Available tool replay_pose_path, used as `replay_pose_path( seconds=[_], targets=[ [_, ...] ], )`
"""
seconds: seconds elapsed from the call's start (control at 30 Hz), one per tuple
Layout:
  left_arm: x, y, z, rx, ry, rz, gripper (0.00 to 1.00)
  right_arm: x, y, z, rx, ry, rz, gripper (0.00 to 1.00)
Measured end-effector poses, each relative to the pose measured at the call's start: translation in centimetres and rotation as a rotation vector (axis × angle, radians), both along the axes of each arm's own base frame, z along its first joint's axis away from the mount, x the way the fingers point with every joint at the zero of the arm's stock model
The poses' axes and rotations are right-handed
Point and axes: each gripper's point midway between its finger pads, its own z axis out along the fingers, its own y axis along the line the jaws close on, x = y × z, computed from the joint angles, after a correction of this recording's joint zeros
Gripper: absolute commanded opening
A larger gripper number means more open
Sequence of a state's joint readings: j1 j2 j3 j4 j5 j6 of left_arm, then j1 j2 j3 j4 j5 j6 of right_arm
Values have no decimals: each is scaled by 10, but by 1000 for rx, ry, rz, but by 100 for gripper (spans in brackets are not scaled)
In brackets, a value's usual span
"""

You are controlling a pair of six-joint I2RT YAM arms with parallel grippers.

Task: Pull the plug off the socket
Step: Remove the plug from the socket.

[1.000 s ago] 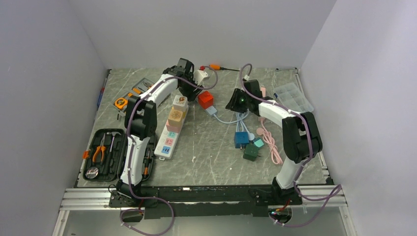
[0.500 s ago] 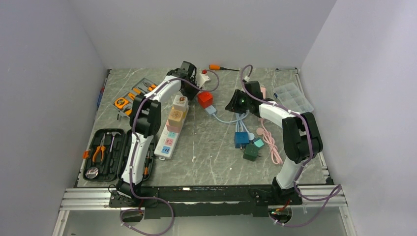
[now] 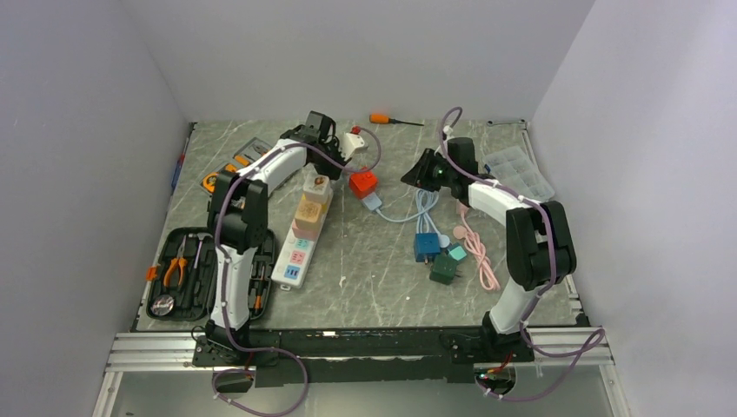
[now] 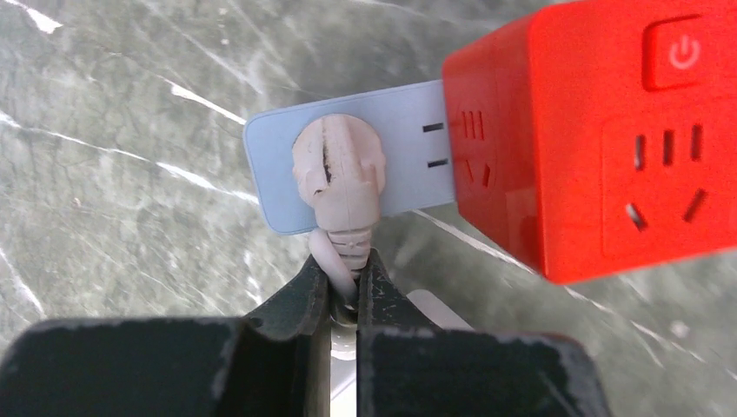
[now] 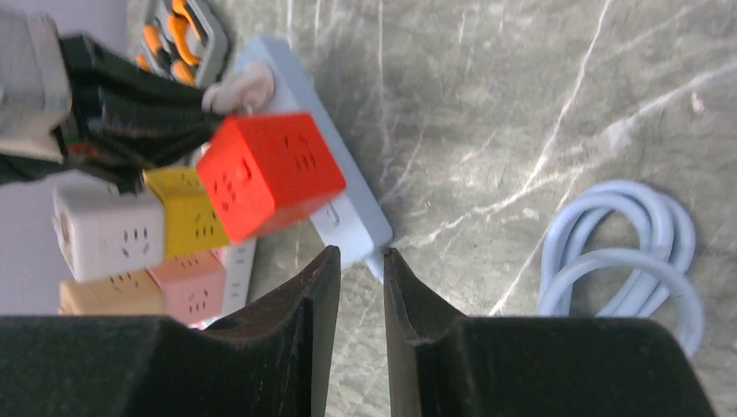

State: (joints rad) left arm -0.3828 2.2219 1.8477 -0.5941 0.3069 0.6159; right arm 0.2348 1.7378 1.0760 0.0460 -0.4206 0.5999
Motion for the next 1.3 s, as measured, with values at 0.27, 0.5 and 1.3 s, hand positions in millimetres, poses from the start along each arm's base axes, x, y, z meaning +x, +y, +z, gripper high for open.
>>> replay_pose_path(
  seconds=[0.27, 0.5, 1.3],
  targets=[
    [-51, -7, 54, -87, 21, -145, 0, 13, 8, 29, 108, -101, 43, 46],
    [-79, -11, 94, -152, 4, -232, 0, 6, 39, 48, 185, -180, 167, 55],
    [-104, -18, 87, -206, 63, -304, 0, -5, 99, 20, 335, -246, 446, 52]
  ],
)
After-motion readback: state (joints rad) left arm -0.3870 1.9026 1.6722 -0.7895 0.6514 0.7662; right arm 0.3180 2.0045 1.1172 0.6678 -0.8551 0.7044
